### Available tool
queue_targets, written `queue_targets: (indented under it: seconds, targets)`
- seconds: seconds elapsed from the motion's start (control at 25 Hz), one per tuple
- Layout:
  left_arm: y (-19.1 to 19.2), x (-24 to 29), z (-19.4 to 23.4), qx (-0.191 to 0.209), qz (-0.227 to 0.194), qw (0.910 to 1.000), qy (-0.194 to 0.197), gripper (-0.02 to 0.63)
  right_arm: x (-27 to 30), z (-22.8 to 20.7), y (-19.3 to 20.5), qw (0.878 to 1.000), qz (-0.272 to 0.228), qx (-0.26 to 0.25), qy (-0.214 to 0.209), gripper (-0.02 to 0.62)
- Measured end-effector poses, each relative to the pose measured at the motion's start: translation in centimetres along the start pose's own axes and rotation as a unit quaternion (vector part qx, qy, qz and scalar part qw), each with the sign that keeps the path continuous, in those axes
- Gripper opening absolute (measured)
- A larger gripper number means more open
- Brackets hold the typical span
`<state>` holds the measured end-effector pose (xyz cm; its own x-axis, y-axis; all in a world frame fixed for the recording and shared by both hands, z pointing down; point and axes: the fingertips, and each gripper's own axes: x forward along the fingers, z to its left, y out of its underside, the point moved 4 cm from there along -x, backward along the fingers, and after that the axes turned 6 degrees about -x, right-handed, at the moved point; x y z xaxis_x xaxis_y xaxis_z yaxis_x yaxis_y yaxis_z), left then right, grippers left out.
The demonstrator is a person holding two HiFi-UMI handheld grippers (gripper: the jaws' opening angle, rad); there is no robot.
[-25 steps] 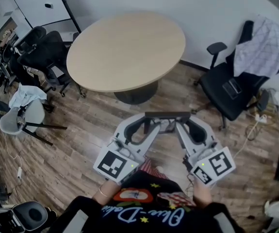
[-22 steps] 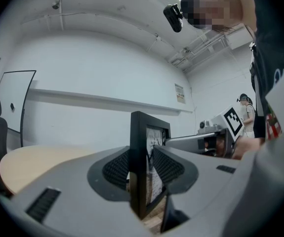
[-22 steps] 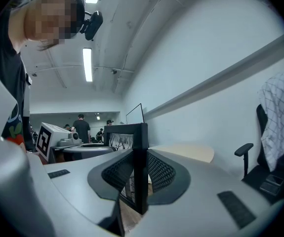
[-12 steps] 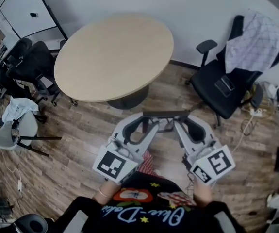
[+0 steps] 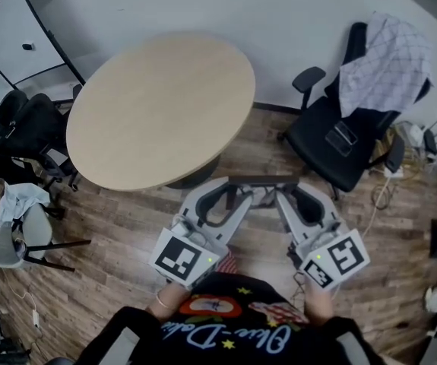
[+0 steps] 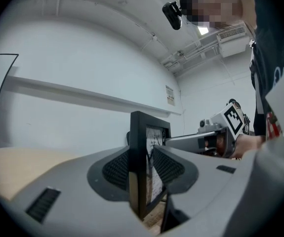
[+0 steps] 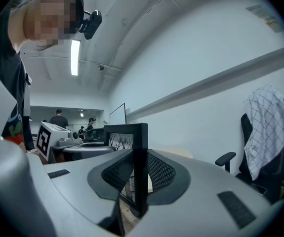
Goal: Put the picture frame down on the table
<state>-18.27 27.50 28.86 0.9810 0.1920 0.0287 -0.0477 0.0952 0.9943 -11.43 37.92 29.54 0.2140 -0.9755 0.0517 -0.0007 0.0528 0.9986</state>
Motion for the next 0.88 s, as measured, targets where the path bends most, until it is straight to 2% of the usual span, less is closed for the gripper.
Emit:
queue_targets:
  seconds: [0.88]
  targets:
    - [-1.6,2.0,9.7,-0.018,-0.006,0.9995,0.025,0.120,9.4,-1.4,-1.7,0.999,0.027,-0.013,0.025,0.064]
